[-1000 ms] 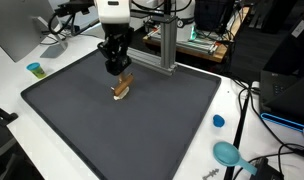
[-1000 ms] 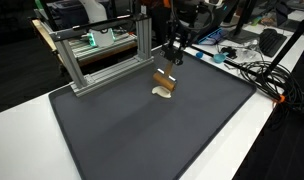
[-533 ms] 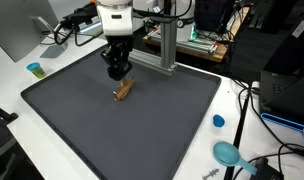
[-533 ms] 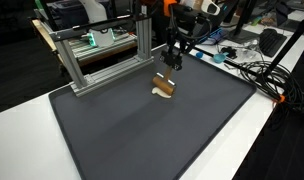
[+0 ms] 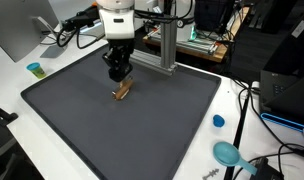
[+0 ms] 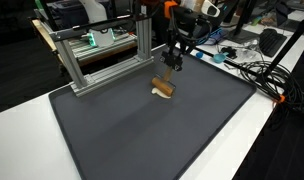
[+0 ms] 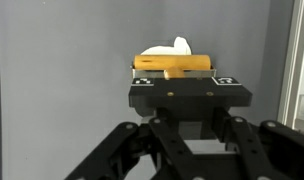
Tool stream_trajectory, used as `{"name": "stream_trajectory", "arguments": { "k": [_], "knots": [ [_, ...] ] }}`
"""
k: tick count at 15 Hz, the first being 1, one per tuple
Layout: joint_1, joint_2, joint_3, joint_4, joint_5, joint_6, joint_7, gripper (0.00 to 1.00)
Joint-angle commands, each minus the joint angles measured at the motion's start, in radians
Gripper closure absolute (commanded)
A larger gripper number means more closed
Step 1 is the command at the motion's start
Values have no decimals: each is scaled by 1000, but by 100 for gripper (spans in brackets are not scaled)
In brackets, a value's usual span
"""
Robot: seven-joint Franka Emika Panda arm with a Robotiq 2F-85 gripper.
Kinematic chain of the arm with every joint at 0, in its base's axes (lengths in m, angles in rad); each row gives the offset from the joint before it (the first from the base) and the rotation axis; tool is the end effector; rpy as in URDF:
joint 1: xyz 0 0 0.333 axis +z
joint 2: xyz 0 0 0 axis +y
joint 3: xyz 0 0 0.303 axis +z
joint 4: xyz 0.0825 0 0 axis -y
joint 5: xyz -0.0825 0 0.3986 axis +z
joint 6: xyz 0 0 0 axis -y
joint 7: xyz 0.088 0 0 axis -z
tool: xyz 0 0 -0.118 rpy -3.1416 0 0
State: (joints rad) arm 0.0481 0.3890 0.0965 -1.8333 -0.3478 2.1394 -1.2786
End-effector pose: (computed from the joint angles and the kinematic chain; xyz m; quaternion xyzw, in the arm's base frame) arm 0.6343 0.0716 0.2840 0.6846 0.7173 -0.0991 0.0836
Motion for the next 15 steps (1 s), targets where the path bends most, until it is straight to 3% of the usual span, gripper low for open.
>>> {"name": "stream_trajectory", "arguments": {
  "k": [1,15],
  "knots": [
    [-1,58,-26,-11,-34,45,48,79],
    [-14,99,-66,34,-69,14,130,79]
  ]
}}
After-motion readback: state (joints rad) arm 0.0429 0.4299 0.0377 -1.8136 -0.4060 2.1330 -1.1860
